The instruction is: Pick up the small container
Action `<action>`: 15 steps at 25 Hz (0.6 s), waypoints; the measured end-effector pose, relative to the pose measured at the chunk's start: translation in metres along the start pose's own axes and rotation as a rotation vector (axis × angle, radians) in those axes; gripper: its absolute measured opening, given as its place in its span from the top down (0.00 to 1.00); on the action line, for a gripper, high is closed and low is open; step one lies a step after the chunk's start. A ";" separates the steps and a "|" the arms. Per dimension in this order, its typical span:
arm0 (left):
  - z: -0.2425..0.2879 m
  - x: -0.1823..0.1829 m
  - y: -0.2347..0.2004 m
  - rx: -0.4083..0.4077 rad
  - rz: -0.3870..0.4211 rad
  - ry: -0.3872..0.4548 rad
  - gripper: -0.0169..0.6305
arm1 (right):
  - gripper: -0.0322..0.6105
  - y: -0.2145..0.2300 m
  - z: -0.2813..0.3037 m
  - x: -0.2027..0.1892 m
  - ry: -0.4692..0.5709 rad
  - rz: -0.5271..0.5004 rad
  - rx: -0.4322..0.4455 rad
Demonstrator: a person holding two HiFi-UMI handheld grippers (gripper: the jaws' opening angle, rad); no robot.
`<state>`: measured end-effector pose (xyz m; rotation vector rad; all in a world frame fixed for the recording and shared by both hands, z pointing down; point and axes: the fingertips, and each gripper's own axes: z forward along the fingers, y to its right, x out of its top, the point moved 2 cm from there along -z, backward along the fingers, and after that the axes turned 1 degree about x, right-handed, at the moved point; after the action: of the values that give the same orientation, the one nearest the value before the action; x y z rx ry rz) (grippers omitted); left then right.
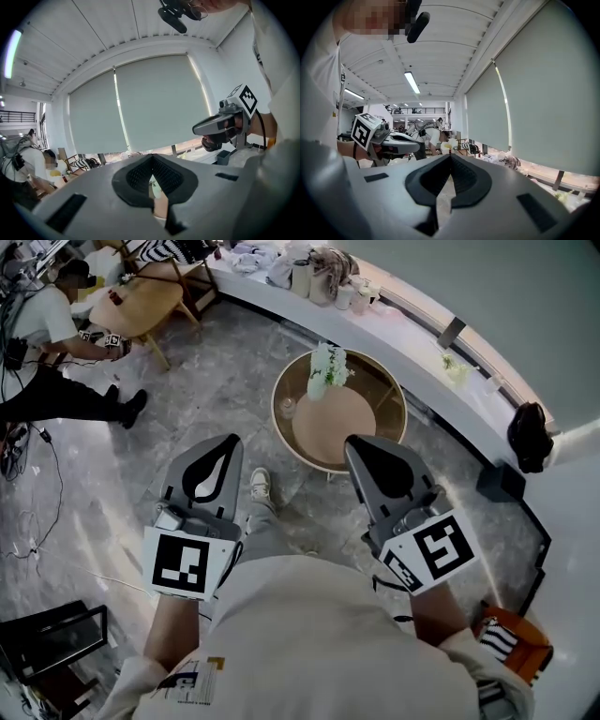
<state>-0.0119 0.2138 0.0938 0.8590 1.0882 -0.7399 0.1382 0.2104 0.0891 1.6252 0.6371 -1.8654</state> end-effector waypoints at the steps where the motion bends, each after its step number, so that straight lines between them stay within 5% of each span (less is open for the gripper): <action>1: 0.008 0.000 -0.010 -0.005 -0.001 -0.001 0.96 | 0.94 0.004 0.012 0.000 -0.006 -0.001 -0.003; 15: 0.114 -0.003 -0.166 -0.083 -0.003 -0.012 0.96 | 0.94 0.056 0.187 0.032 -0.068 0.023 -0.055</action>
<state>-0.1043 0.0353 0.0848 0.7822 1.1022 -0.6968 0.0411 0.0386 0.0853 1.5215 0.6331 -1.8622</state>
